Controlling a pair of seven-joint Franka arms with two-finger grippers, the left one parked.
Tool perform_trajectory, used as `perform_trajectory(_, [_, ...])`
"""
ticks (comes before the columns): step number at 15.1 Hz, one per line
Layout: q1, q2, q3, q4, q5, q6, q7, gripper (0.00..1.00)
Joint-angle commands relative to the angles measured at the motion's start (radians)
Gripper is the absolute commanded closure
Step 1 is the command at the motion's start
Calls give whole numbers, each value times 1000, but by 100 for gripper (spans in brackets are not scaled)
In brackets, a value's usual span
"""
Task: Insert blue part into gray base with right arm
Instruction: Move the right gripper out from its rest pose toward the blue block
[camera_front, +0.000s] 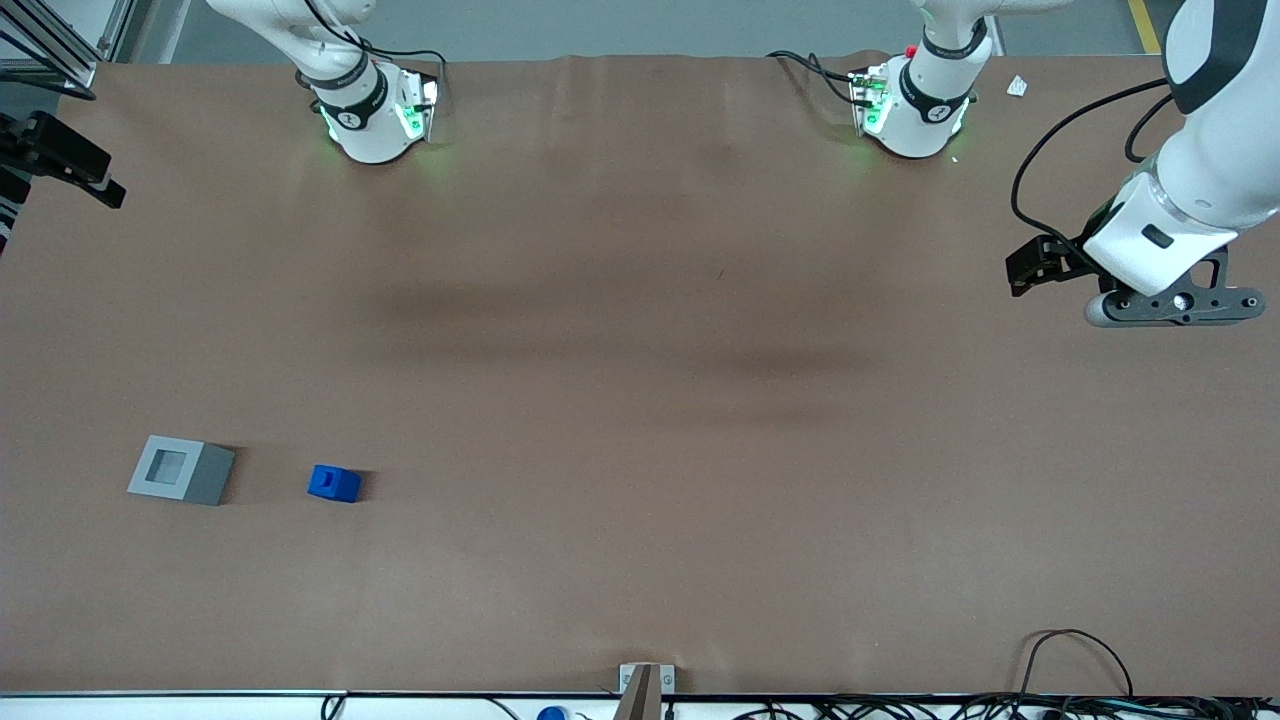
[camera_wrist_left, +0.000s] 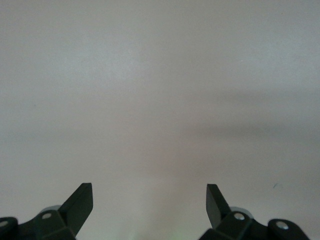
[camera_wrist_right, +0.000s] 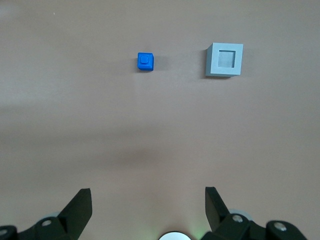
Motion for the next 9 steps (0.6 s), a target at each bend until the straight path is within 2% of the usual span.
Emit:
perform_trajectory(1, [-7,-8,2,-11,15,10,14,0])
perform_trajectory(6, [-11,4,1,-31,15,24,14,0])
perform_trajectory(9, [-2,18,2,-118,10,145,12,0])
